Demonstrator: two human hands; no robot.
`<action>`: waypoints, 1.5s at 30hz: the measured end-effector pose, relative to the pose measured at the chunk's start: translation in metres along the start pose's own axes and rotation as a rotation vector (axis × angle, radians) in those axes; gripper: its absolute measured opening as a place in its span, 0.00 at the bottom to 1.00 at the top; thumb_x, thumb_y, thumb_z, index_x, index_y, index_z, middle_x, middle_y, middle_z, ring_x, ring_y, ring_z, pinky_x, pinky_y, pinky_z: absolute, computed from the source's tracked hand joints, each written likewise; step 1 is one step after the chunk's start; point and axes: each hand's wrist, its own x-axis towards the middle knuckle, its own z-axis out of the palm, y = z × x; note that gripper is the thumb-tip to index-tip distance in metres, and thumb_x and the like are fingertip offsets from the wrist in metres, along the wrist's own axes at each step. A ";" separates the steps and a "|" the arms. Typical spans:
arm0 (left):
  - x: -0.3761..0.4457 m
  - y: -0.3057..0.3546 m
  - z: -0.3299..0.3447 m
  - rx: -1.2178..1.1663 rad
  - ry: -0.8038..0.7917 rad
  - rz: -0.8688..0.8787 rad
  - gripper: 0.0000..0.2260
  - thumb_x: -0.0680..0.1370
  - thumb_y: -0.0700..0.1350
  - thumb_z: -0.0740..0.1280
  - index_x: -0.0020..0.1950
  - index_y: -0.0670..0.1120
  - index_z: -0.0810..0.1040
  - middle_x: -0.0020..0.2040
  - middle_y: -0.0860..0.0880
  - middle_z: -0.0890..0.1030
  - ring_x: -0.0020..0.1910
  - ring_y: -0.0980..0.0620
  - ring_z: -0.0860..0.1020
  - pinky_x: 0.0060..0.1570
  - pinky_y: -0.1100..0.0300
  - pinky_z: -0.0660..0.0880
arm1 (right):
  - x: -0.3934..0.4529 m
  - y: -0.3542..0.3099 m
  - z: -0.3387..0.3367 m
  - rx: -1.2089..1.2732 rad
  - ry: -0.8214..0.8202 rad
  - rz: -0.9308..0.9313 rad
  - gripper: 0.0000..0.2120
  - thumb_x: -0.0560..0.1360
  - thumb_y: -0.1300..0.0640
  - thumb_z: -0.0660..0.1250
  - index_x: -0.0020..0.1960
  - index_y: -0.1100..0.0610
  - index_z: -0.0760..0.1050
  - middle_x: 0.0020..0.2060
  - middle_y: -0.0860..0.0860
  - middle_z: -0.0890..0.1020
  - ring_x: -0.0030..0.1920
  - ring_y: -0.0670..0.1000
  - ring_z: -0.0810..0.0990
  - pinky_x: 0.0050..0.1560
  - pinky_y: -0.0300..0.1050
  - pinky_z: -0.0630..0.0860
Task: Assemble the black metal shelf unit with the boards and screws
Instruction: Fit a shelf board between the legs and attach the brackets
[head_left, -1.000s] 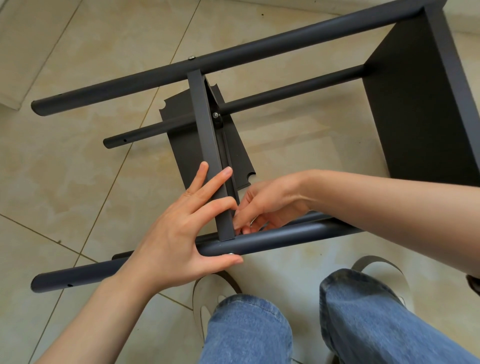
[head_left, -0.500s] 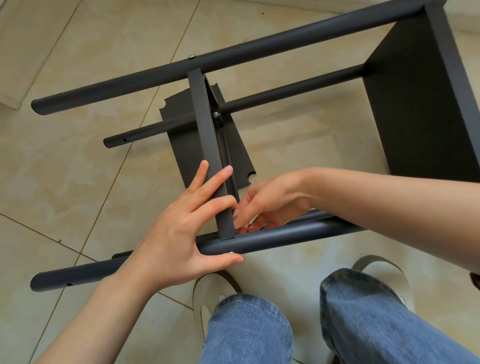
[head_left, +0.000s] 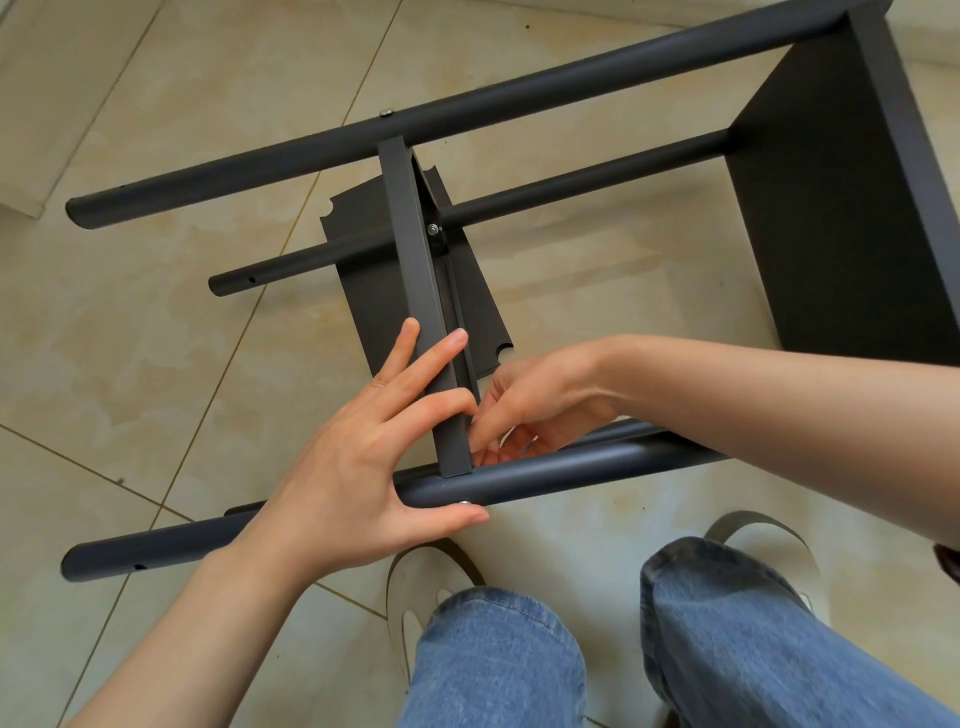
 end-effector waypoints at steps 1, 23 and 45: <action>0.000 0.000 0.000 -0.002 0.000 -0.001 0.26 0.70 0.65 0.72 0.64 0.55 0.74 0.82 0.57 0.55 0.82 0.50 0.48 0.68 0.57 0.61 | 0.002 0.000 0.002 -0.005 0.007 0.009 0.14 0.77 0.62 0.68 0.33 0.57 0.83 0.36 0.54 0.80 0.39 0.50 0.79 0.49 0.46 0.76; -0.002 0.000 0.001 -0.003 0.012 0.004 0.27 0.70 0.64 0.72 0.64 0.53 0.75 0.82 0.57 0.56 0.82 0.50 0.48 0.67 0.58 0.62 | -0.004 0.001 -0.002 0.024 -0.039 -0.022 0.14 0.77 0.61 0.69 0.34 0.53 0.84 0.38 0.51 0.84 0.40 0.48 0.80 0.46 0.43 0.77; -0.002 0.000 0.003 0.004 0.016 0.006 0.27 0.70 0.64 0.72 0.64 0.51 0.76 0.82 0.56 0.56 0.82 0.50 0.48 0.67 0.60 0.62 | -0.006 0.001 0.003 -0.008 -0.063 -0.026 0.16 0.78 0.61 0.66 0.33 0.54 0.82 0.37 0.52 0.82 0.41 0.50 0.80 0.52 0.48 0.76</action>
